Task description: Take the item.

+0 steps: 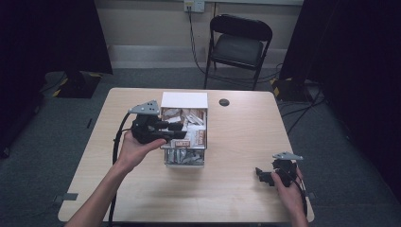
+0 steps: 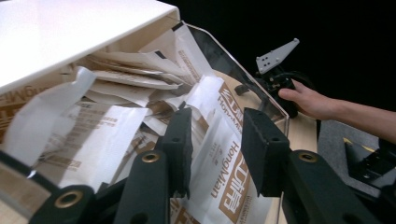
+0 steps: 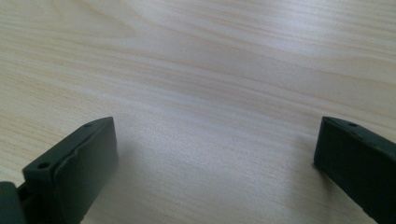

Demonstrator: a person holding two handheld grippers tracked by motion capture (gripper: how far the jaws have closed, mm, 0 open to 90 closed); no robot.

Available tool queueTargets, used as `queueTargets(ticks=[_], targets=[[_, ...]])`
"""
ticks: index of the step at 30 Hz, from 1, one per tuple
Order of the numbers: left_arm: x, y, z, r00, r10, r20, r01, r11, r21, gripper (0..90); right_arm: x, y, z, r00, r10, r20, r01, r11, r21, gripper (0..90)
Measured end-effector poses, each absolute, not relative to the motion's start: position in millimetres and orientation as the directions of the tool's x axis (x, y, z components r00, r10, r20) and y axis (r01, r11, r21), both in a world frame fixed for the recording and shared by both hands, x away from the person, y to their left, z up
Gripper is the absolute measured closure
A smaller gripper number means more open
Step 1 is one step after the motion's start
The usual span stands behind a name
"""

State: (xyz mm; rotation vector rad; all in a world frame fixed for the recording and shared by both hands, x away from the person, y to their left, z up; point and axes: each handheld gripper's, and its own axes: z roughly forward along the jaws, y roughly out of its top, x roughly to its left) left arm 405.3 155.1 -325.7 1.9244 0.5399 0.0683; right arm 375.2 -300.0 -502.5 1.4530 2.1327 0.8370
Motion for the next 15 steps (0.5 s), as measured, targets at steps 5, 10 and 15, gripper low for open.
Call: queueTargets(ticks=[5,10,15], targets=[[407.8,158.7,-326.8,0.889,0.4,-0.224,0.358,-0.3,0.884,68.1,375.3,-300.0,-502.4,-0.362,0.932,-0.012,0.676,0.271,0.685,0.0],[407.7,161.8,-326.7,0.889,0.396,-0.23,0.365,-0.308,0.879,69.3,375.3,-300.0,-502.4,-0.363,0.932,-0.011,0.676,0.272,0.685,0.0],[405.4,164.5,-325.0,0.901,0.368,-0.228,0.352,-0.317,0.881,79.9,375.3,-300.0,-502.4,-0.363,0.932,-0.011,0.676,0.271,0.685,0.0]])
